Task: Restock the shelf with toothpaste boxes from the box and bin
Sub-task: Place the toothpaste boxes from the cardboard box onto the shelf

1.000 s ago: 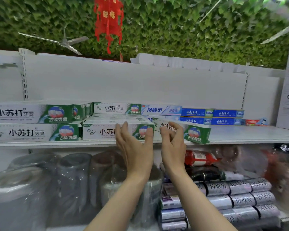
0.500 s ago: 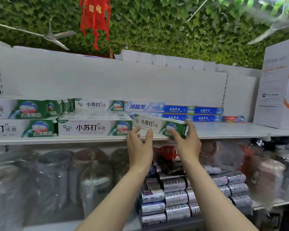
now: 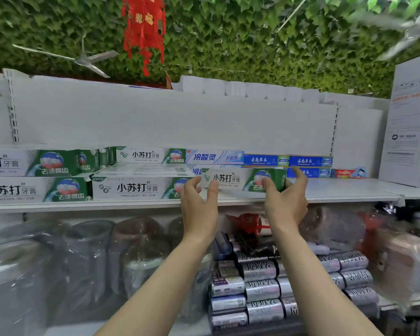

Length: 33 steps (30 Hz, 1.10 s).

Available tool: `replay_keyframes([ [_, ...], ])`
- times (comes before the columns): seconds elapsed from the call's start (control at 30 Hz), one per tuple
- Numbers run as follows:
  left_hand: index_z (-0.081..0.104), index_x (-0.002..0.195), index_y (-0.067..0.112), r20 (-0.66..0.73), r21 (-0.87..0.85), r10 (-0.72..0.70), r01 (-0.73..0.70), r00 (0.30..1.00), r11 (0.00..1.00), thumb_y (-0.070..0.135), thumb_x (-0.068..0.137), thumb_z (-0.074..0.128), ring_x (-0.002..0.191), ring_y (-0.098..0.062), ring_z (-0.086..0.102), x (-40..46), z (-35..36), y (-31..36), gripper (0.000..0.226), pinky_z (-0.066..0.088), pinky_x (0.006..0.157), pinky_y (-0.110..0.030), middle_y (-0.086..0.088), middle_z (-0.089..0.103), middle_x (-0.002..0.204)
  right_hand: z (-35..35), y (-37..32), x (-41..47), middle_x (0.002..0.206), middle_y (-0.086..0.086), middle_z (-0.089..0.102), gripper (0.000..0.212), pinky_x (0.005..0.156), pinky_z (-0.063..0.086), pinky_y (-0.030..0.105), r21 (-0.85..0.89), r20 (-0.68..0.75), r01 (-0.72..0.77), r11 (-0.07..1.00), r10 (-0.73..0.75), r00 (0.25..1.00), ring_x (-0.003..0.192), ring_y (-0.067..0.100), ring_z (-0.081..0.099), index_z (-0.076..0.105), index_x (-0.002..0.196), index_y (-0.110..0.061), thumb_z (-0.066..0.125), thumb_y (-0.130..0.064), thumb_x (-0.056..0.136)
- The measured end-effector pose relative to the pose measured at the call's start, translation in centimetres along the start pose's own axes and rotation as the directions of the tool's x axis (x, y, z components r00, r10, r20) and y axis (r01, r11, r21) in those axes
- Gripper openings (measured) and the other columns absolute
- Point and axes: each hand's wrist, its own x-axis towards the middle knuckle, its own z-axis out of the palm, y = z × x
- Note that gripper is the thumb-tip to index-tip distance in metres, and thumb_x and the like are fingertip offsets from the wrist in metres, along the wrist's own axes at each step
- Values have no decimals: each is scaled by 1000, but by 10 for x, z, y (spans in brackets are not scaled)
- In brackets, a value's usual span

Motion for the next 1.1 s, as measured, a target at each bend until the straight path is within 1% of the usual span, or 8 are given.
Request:
replay_keyframes([
  [0.1, 44, 139, 20, -32, -5, 25, -25, 999, 1000, 45, 98, 56, 123, -11, 50, 11, -4, 9, 49, 42, 106, -36, 1, 49, 135, -10, -22, -3, 124, 1, 69, 70, 95, 39, 33, 80, -45, 49, 996, -46, 998, 109, 23, 63, 41, 141, -35, 79, -39, 82],
  [0.2, 43, 142, 18, -64, -18, 53, -54, 997, 998, 42, 100, 55, 130, -13, 46, 21, -10, 21, 50, 37, 103, -27, 0, 46, 143, -17, -40, -8, 129, 3, 65, 68, 105, 41, 38, 167, -47, 74, 983, -67, 997, 107, 13, 59, 44, 140, -36, 80, -37, 82],
  [0.4, 30, 153, 15, -90, 17, 65, -63, 994, 998, 44, 101, 52, 144, -19, 32, 39, -24, 32, 63, 28, 118, -35, -2, 34, 155, -27, -67, -19, 87, -21, 71, 51, 98, 48, 36, 244, -104, 189, 951, -168, 980, 95, 6, 67, 52, 124, -31, 79, -31, 82],
  [0.53, 30, 153, 20, -52, -67, -1, -2, 999, 998, 50, 99, 51, 142, -21, 37, 43, -27, 35, 65, 33, 117, -45, -1, 38, 156, -28, -73, -17, 98, -11, 76, 47, 100, 53, 40, 420, -56, 172, 891, -163, 985, 99, 9, 71, 55, 122, -27, 80, -25, 82],
  [0.7, 39, 141, 28, -113, -115, -23, 10, 993, 993, 77, 80, 48, 122, -30, 58, 45, -32, 35, 79, 50, 99, -59, 3, 56, 137, -21, -75, -21, 113, 1, 74, 43, 100, 54, 35, 557, 72, 90, 826, -156, 985, 106, 10, 71, 59, 128, -13, 75, -12, 89],
  [0.87, 38, 139, 28, -175, -165, -8, -22, 984, 986, 72, 79, 54, 112, -25, 62, 44, -44, 37, 76, 57, 87, -54, 4, 55, 132, -12, -66, -24, 122, -3, 70, 38, 101, 51, 27, 488, 99, 132, 863, -205, 974, 116, 7, 64, 65, 129, -19, 73, -23, 92],
  [1.0, 34, 146, 22, -191, -201, -9, -30, 982, 979, 44, 98, 58, 105, -14, 62, 46, -54, 36, 59, 62, 64, -34, 4, 51, 135, -3, -55, -25, 129, -4, 65, 46, 103, 47, 23, 363, 112, 177, 915, -231, 966, 121, 6, 59, 64, 135, -24, 69, -41, 92],
  [1.1, 30, 149, 25, -226, -142, 20, -54, 974, 988, 49, 96, 58, 125, -18, 53, 46, -66, 37, 65, 53, 99, -42, 3, 46, 146, 6, -53, -28, 124, -7, 69, 50, 103, 48, 27, 332, 140, 164, 929, -221, 965, 115, 3, 63, 65, 132, -24, 72, -46, 88],
])
